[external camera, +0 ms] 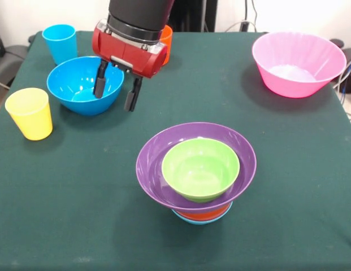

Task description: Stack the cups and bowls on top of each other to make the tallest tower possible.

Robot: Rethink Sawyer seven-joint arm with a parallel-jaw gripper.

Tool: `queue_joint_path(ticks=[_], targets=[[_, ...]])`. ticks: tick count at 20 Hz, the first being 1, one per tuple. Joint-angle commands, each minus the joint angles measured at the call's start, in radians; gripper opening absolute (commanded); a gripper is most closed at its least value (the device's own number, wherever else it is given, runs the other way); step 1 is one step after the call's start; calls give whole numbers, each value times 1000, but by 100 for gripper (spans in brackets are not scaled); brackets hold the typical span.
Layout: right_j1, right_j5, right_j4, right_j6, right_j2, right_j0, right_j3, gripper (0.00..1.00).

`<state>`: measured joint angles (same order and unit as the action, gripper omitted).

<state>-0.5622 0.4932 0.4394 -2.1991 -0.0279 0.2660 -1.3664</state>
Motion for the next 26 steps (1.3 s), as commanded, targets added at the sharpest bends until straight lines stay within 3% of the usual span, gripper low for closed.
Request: queue_joint_path(ticks=[1,14,26], targets=[[58,-97,99,115,94,37,-131,100],[33,-116,93,74,82,70,-247,100],[79,-202,98,34,79,95,-290,100]])
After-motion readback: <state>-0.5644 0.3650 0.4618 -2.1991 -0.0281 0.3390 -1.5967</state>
